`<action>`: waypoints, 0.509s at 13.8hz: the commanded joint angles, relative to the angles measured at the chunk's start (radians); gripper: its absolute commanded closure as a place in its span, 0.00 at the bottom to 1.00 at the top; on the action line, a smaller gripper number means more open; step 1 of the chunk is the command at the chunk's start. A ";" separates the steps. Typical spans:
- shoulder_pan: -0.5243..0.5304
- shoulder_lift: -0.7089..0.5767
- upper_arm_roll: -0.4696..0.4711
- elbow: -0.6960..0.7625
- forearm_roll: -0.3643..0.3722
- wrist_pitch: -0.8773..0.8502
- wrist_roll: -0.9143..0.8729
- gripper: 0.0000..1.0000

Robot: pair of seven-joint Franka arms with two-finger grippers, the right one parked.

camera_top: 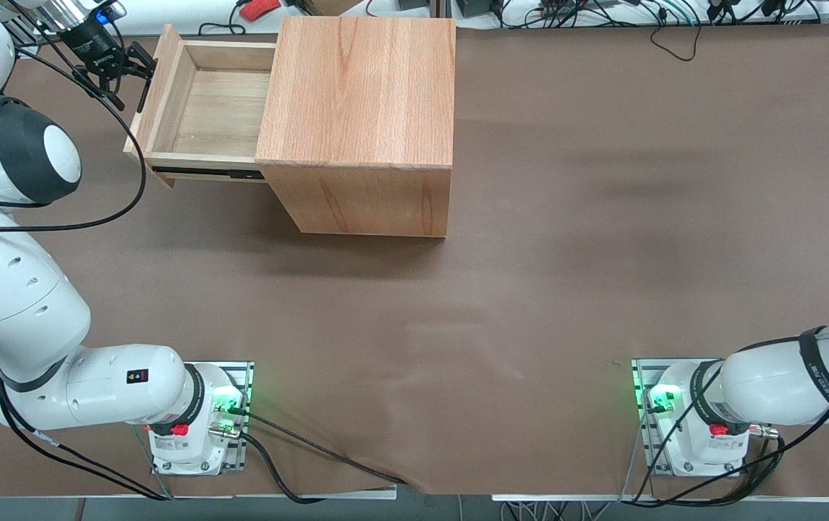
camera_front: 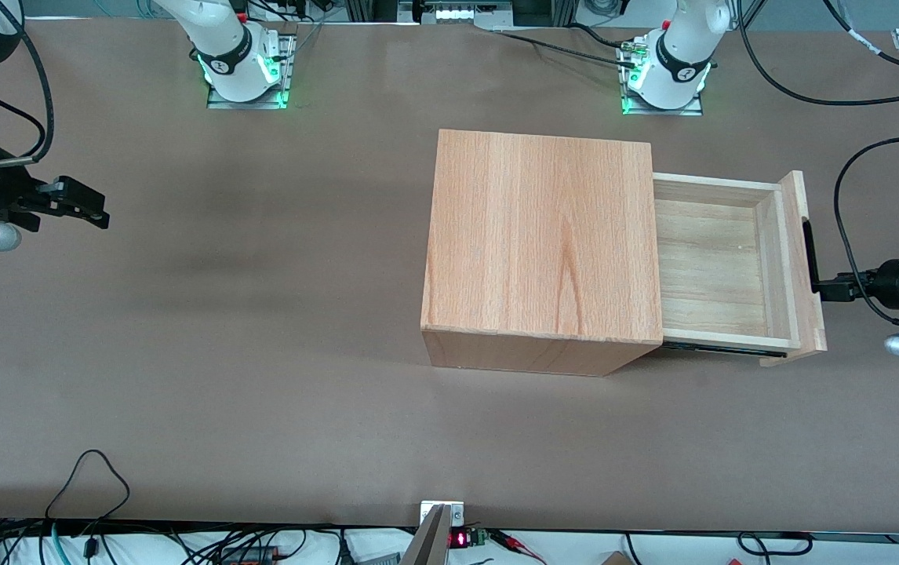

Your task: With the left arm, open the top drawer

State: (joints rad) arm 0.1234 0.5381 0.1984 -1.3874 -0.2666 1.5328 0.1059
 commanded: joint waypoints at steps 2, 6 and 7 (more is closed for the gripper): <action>0.012 0.046 0.001 0.077 0.018 0.041 0.003 0.00; 0.025 0.054 0.001 0.077 0.018 0.056 0.047 0.00; 0.027 0.054 0.001 0.077 0.017 0.056 0.049 0.00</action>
State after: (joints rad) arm 0.1311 0.5424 0.1979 -1.3852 -0.2667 1.5339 0.1404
